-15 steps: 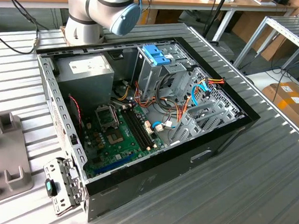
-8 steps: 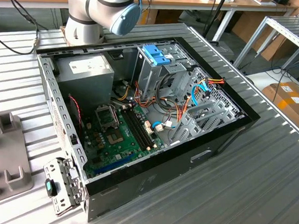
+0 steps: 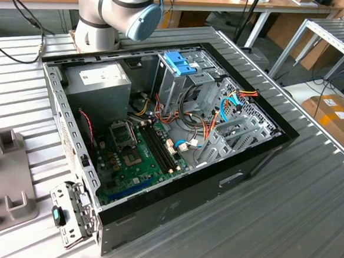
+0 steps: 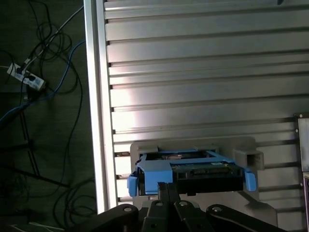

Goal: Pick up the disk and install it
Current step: 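Reach for the disk, then pick up the disk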

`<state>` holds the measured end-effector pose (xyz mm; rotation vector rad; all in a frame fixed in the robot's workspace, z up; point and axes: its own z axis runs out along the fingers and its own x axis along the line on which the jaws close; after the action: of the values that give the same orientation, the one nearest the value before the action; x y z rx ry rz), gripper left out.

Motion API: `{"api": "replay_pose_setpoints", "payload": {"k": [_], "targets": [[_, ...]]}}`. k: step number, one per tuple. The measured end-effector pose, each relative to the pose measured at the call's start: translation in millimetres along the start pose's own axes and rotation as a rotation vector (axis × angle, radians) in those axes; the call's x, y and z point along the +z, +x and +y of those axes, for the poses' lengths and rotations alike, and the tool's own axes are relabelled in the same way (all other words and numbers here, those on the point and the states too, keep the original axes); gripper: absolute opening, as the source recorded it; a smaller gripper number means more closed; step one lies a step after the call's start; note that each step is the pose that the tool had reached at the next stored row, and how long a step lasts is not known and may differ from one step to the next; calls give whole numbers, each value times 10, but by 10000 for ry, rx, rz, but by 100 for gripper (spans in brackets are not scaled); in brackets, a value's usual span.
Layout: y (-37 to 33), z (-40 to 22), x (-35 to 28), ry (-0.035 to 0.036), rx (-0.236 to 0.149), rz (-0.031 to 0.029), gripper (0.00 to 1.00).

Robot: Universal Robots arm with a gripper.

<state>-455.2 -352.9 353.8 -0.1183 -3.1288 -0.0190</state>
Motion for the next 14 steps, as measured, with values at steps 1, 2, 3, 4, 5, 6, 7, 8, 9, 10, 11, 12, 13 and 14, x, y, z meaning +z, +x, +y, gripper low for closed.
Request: {"api": "replay_pose_setpoints", "payload": {"k": [1, 2, 3, 4, 5, 6, 7, 8, 9, 10, 11, 12, 13, 14], "targets": [[2, 1, 9, 2, 1, 15, 11], [3, 3, 20, 5, 1, 40, 11], [3, 3, 22, 5, 1, 43, 11], [4, 3, 23, 5, 1, 42, 11], [3, 3, 31, 3, 1, 41, 11], [4, 3, 40, 4, 2, 40, 11], [4, 3, 40, 4, 2, 40, 11], [3, 3, 40, 4, 0, 41, 11], [4, 3, 40, 4, -7, 41, 11], [4, 3, 40, 4, -16, 41, 11], [4, 3, 40, 4, -24, 41, 11], [4, 3, 40, 4, -34, 41, 11], [4, 3, 40, 4, -43, 41, 11], [4, 3, 40, 4, -61, 41, 11]]}}
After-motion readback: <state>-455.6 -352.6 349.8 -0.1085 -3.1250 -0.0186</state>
